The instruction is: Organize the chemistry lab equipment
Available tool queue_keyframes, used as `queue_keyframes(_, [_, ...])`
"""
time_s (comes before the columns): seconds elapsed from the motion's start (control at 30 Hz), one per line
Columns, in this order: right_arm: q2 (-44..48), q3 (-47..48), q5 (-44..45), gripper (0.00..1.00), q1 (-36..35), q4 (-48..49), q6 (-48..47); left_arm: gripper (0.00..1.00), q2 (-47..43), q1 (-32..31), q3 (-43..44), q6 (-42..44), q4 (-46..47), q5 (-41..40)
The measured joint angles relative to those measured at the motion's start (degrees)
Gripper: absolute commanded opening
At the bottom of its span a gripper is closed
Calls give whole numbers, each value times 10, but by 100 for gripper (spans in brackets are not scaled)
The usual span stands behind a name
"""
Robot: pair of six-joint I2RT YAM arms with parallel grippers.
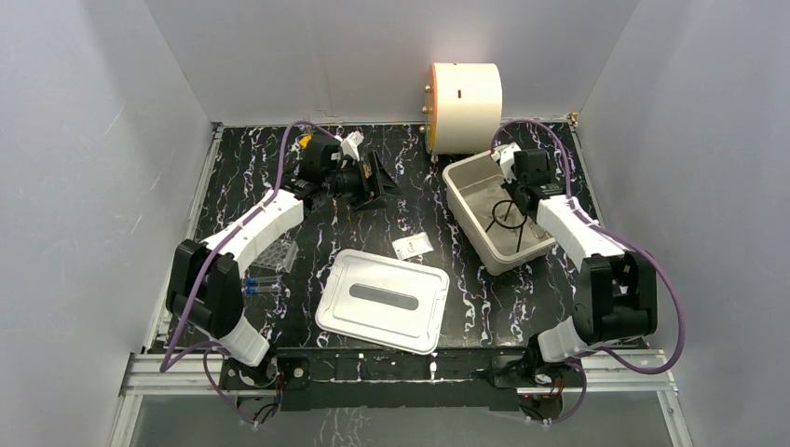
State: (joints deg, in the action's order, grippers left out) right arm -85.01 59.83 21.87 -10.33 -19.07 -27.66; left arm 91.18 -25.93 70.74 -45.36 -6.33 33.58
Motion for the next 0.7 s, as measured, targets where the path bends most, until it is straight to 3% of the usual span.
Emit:
queue_keyframes(0.23, [-11, 0, -37, 1, 37, -6, 16, 73, 0, 5, 0, 1, -2, 4])
queue_keyframes(0.4, [-28, 3, -65, 16, 46, -20, 25, 73, 0, 9, 0, 0, -2, 10])
queue_keyframes(0.57, [-33, 8, -74, 22, 49, -23, 34, 73, 0, 11, 0, -1, -2, 16])
queue_keyframes(0.7, [-38, 15, -72, 35, 50, -29, 40, 73, 0, 11, 0, -1, -2, 16])
